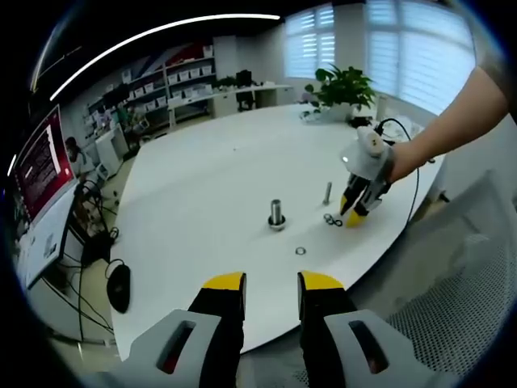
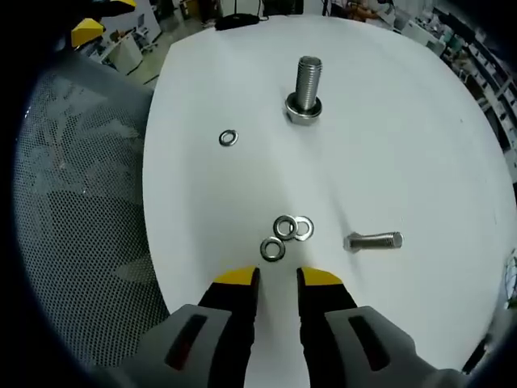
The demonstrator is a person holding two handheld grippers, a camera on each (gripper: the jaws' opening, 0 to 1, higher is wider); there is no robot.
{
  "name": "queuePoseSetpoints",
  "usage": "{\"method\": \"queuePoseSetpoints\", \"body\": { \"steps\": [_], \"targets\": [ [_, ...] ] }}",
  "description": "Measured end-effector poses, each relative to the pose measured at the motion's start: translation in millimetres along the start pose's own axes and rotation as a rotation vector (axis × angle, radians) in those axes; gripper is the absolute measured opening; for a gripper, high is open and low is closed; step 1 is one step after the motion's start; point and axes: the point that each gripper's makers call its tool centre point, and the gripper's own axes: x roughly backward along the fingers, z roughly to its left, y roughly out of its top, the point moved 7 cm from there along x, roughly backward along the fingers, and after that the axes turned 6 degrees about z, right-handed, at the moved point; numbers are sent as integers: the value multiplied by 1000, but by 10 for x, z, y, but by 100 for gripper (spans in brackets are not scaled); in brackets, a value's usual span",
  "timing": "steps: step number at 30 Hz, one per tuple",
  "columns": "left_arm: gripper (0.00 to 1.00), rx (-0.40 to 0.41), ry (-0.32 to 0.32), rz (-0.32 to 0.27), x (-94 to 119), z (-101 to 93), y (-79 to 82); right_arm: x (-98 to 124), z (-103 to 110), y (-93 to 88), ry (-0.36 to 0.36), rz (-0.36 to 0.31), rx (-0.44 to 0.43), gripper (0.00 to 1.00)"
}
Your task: Place the washer onto the threaded stud by aligning its center hole with the stud, sliding it down to the base, and recovering from edge contact or off-axis alignment until the washer reaches the visible bottom stop.
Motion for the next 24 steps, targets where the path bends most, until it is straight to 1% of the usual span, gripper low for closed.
{"method": "queuePoseSetpoints", "body": {
  "steps": [4,10,11,12,15,18,20,24],
  "targets": [
    [23,0,-1,2,0,1,-1,-9,28,56,-17,5,64,21],
    [23,0,1,-2,3,2,2,-23,34,89,-7,0,101,19],
    [23,0,1,-3,3,3,2,-27,32,92,-4,2,117,19],
    [23,0,2,-3,3,3,2,-30,30,97,2,5,151,19],
    [23,0,4,-4,3,6,4,-29,45,118,7,29,238,18],
    [23,0,5,-5,2,7,5,-38,49,139,12,46,244,16],
    [23,1,6,-6,3,8,6,-39,55,170,11,80,255,16],
    [23,0,5,-4,-2,8,9,-44,73,202,3,129,281,16]
  ]
}}
